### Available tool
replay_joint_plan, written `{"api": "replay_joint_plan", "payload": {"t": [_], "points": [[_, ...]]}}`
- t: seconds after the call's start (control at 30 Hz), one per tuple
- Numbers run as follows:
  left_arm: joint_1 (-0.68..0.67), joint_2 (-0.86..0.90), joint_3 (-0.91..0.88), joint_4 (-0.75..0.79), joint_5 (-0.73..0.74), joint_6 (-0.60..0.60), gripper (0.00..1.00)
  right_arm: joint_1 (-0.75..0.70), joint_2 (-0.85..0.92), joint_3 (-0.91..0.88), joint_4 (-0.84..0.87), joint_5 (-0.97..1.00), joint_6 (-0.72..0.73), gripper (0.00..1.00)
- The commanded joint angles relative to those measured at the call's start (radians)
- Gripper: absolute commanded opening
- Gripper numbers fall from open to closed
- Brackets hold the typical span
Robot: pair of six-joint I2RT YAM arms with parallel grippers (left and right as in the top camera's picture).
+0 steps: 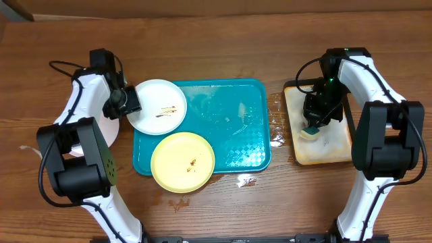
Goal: Clean dirty plates on tray and stack at the side
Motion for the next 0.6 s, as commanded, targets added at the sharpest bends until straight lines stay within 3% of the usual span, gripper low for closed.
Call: {"api": "replay_joint_plan", "payload": {"t": [0.0,0.03,0.07,0.3,0.57], "points": [[-0.005,0.012,-0.006,0.013,0.042,0.022,0.19,-0.003,-0.036,0.027,-0.001,0.006,-0.004,0.04],[-0.006,0.012,-0.006,0.016,0.045,0.021,0.06,-0.003,-0.036,0.027,-0.001,0.006,-0.004,0.04],[-0.009,0.012,-0.006,0.019,0.045,0.018,0.04,-0.003,-0.036,0.027,-0.002,0.006,-0.004,0.04],[-0.056,0.012,-0.005,0.019,0.044,-0.006,0.04,-0.003,-0.036,0.027,-0.001,0.006,-0.004,0.04],[-0.227,0.012,0.006,0.012,0.013,-0.037,0.04,-0.003,-0.036,0.027,0.005,0.006,-0.004,0.04]]}}
